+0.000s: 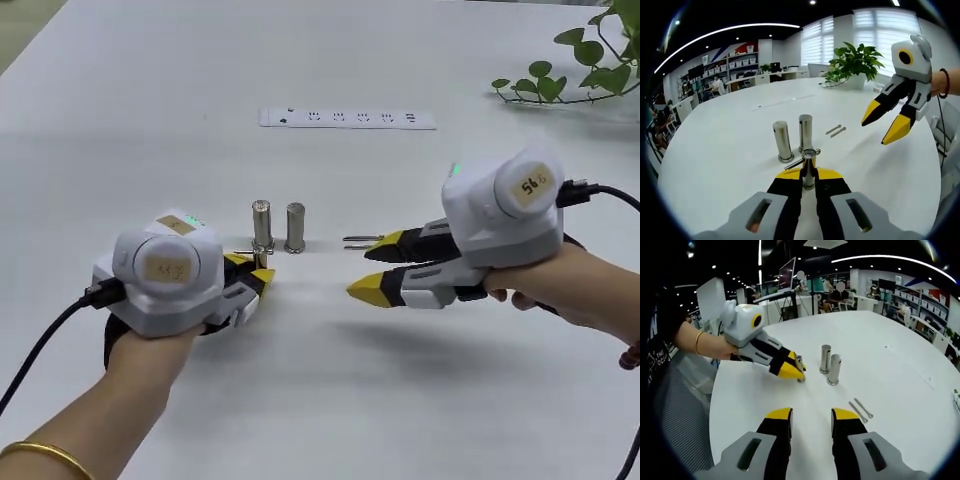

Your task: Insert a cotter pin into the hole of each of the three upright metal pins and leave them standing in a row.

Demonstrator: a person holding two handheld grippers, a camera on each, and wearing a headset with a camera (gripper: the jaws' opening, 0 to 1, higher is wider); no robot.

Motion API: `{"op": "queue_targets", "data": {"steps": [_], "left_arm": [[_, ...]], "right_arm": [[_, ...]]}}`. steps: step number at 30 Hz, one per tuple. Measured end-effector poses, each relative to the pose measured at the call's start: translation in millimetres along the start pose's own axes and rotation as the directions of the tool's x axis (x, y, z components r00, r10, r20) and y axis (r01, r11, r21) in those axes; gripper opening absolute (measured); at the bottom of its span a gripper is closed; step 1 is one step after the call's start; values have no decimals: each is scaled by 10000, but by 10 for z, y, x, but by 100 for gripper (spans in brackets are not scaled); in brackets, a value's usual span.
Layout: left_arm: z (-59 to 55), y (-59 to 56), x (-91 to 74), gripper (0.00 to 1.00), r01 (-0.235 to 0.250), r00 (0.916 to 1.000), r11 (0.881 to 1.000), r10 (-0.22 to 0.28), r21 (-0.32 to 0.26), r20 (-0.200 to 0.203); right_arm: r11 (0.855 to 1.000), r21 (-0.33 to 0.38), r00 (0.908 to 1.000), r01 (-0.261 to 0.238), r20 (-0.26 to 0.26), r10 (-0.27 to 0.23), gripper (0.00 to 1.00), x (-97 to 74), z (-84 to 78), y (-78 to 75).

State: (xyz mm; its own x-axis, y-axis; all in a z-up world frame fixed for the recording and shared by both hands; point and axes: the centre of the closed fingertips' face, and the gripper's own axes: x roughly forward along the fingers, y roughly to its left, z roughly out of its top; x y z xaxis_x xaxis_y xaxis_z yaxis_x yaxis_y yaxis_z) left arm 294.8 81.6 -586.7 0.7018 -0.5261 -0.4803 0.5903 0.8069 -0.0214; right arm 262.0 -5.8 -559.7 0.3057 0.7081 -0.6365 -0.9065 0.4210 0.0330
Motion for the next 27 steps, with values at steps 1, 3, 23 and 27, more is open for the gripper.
{"op": "queue_targets", "data": {"steps": [1, 3, 23, 27], "left_arm": [[1, -1, 0, 6, 10, 10000, 10000, -10, -26, 6], [-15, 0, 3, 7, 1, 9999, 10000, 0, 39, -109], [-14, 44, -118, 43, 59, 10000, 9986, -61, -531, -52], [19, 40, -178, 50, 99, 9999, 9989, -95, -451, 91]], "right_arm": [[10000, 10, 10000, -11, -10, 11, 26, 3, -4, 2], [10000, 27, 10000, -1, -35, 2, 27, 11, -15, 4], [9977, 240, 9955, 630, 698, -646, 28, 64, 123, -80], [9956, 468, 9897, 811, 1141, -860, 28, 82, 233, -112]]}}
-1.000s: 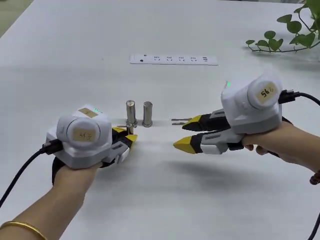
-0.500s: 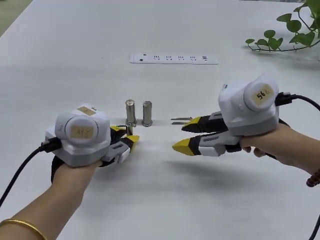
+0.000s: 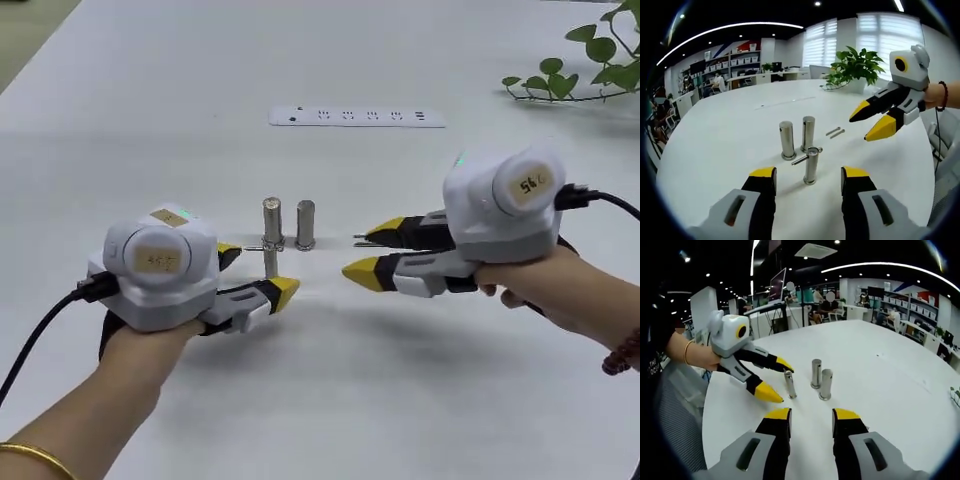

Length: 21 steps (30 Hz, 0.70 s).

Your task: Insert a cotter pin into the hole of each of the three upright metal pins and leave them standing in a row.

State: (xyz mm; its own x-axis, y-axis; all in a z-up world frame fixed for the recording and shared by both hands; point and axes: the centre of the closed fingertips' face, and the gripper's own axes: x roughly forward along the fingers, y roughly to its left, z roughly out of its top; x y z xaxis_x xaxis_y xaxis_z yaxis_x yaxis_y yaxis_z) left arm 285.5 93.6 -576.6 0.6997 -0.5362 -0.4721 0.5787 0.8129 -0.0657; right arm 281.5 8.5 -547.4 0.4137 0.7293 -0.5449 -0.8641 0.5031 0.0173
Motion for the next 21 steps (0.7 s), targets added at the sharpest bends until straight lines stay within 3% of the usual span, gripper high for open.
{"op": "queue_targets", "data": {"steps": [6, 10, 21], "left_arm": [[34, 17, -89, 59, 85, 9998, 9999, -84, -57, 159], [92, -7, -134, 66, 225, 9990, 9996, -218, -171, 381], [229, -136, -306, 81, 623, 9949, 9976, -596, -307, 814]], "right_arm": [[9997, 94, 9985, 246, 495, -250, 28, 100, 149, -53], [9989, -212, 9982, 421, 443, -411, 28, 189, 155, -111], [9974, 308, 9937, 656, 887, -681, 28, 410, 251, -227]]}}
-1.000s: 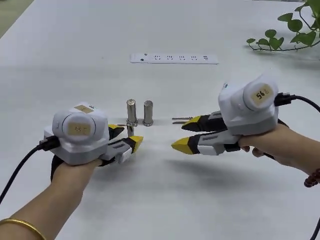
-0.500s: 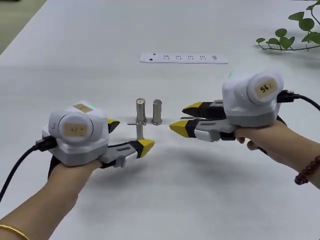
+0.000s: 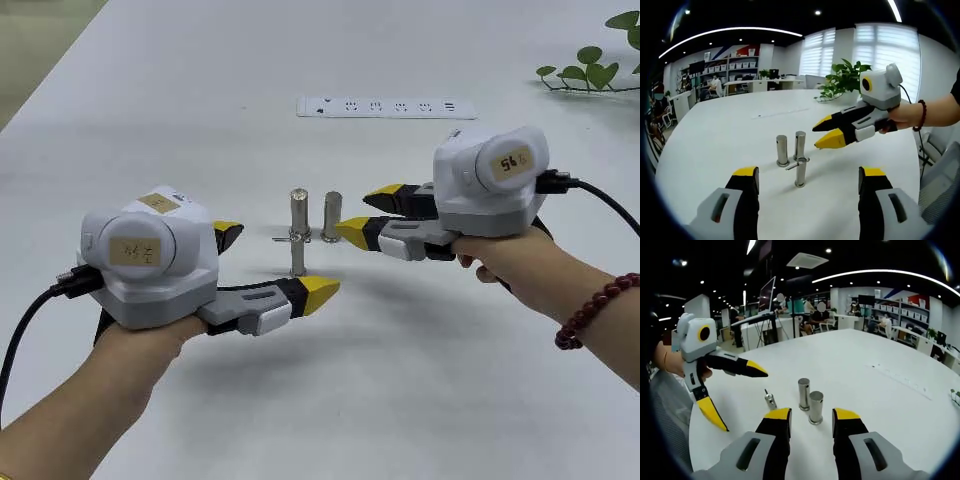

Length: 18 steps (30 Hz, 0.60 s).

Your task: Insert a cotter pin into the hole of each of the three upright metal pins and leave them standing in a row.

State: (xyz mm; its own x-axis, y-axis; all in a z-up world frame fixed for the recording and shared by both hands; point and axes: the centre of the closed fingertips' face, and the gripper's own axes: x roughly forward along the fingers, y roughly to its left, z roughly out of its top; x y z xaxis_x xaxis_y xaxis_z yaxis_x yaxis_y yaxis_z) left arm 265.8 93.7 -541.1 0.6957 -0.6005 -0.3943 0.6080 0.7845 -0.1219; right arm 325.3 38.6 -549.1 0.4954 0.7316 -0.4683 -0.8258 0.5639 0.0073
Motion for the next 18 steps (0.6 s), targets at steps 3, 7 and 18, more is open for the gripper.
{"op": "queue_targets", "data": {"steps": [3, 7, 18], "left_arm": [[36, -26, -35, 83, 71, 9999, 9999, -72, 93, 97], [67, -44, -86, 86, 147, 9998, 9998, -148, 115, 158], [120, -95, -173, 94, 214, 9992, 9993, -225, 317, 344]], "right_arm": [[10000, 54, 10000, 27, 22, -27, 28, 74, 10, -39], [10000, -26, 10000, 45, 8, -45, 27, 170, 24, -60], [9983, 572, 9999, 127, -116, -121, 24, 339, -20, -128]]}}
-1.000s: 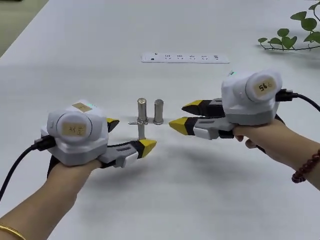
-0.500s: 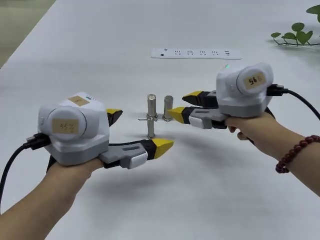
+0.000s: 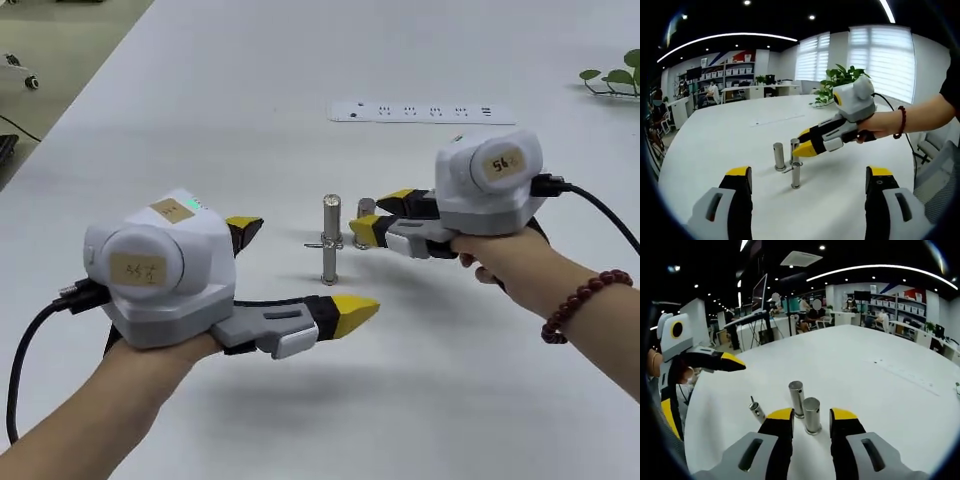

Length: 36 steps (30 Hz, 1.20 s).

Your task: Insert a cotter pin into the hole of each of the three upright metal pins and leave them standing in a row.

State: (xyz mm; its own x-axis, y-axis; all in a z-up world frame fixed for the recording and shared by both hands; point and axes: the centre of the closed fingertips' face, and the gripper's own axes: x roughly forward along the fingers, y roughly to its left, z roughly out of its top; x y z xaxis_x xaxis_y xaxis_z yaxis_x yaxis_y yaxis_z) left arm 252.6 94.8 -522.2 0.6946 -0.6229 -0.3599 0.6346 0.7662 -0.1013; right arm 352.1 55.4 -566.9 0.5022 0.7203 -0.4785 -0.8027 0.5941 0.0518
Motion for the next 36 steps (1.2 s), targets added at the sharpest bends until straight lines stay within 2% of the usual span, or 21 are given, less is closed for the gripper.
{"op": "queue_targets", "data": {"steps": [4, 14, 18, 21, 25, 28, 31, 36], "left_arm": [[3, -11, -14, 97, 27, 10000, 9999, -27, 156, 7], [-32, -54, -44, 99, 156, 9998, 9999, -156, 60, -83], [10, -47, -70, 99, 37, 9999, 10000, -38, 9, 115], [34, -52, -91, 99, 50, 9997, 9999, -47, -121, 258], [15, -55, -117, 99, 59, 9998, 10000, -58, -79, 192], [7, -49, -148, 97, 32, 9998, 9998, -29, -183, 207], [27, -49, -167, 96, 45, 9993, 9995, -33, -313, 366], [-10, -33, -189, 96, -70, 9999, 9999, 71, -86, 128]], "right_arm": [[9999, 123, 10000, -36, -12, 36, 22, 25, -17, 28], [9996, 269, 10000, -75, -4, 75, 16, 44, -22, 71], [9996, 226, 9999, -138, -52, 139, 10, 62, -50, 98], [9999, 119, 10000, -55, 45, 54, 9, 76, -56, 83], [9997, 236, 10000, 37, 13, -38, 9, 59, -43, 105], [9998, -144, 9996, 169, -206, -172, 9, 49, -41, 101], [9990, -93, 9984, 448, -343, -451, 8, 22, -42, 86], [9973, -153, 9963, 724, -452, -730, 8, -29, -66, 89]]}}
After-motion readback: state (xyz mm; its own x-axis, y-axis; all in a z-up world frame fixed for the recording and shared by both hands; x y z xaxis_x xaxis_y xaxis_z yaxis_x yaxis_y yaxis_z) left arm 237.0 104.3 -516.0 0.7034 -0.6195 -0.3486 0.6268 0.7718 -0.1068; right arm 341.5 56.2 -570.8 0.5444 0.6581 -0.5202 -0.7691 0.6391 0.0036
